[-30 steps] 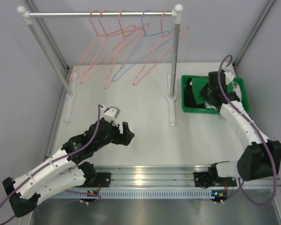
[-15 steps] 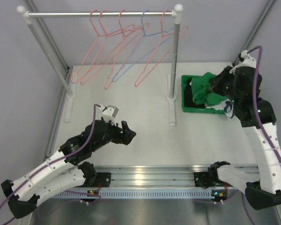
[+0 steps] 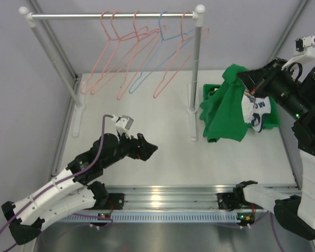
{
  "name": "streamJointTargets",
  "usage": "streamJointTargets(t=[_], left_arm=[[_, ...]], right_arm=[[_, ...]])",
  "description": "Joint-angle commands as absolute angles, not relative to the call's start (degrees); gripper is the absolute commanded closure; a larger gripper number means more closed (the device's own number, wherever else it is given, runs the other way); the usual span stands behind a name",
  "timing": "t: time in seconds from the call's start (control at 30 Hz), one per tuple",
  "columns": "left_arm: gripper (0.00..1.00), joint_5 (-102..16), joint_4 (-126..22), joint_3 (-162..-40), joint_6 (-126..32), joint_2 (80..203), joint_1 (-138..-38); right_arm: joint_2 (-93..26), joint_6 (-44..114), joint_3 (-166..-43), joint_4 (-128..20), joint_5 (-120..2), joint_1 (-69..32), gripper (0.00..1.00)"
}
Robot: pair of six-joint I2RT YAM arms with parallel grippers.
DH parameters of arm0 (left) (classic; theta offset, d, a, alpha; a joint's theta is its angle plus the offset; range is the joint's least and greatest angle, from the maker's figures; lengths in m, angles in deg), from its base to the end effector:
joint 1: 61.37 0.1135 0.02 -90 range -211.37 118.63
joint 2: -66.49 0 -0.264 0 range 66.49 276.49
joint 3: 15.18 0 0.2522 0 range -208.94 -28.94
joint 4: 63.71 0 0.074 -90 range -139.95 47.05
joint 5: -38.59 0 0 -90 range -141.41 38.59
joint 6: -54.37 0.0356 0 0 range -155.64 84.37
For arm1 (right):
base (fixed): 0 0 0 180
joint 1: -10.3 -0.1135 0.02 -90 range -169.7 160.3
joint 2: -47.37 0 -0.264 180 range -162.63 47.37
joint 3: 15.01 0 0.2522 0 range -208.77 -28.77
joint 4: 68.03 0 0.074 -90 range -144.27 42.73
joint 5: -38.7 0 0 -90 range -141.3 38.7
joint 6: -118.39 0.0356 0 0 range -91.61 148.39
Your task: Place the tank top on the hanger
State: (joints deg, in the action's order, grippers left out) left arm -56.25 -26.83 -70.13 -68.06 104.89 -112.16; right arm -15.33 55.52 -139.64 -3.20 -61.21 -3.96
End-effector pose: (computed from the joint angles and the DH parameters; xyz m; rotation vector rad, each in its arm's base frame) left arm 0.1019 -0.1201 0.3113 0.2646 2.0115 -0.8731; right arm 0.1211 0.0371 0.5651 0.0501 1.6652 0.6924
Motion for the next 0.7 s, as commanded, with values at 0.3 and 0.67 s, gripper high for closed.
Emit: streamJointTargets(t=[0.3, 0.67], left_arm=[[0.08, -60.6, -65.3, -65.7, -76.1, 114.7, -126.6], [0.07, -74.4, -82.6, -71.2, -77.0, 135.0, -138.8]], right_arm=[[-15.7, 57.3, -136.4, -2.9, -61.9, -8.9, 1.0], [-13.0, 58.3, -124.8, -4.5, -51.8, -16.3, 1.0]])
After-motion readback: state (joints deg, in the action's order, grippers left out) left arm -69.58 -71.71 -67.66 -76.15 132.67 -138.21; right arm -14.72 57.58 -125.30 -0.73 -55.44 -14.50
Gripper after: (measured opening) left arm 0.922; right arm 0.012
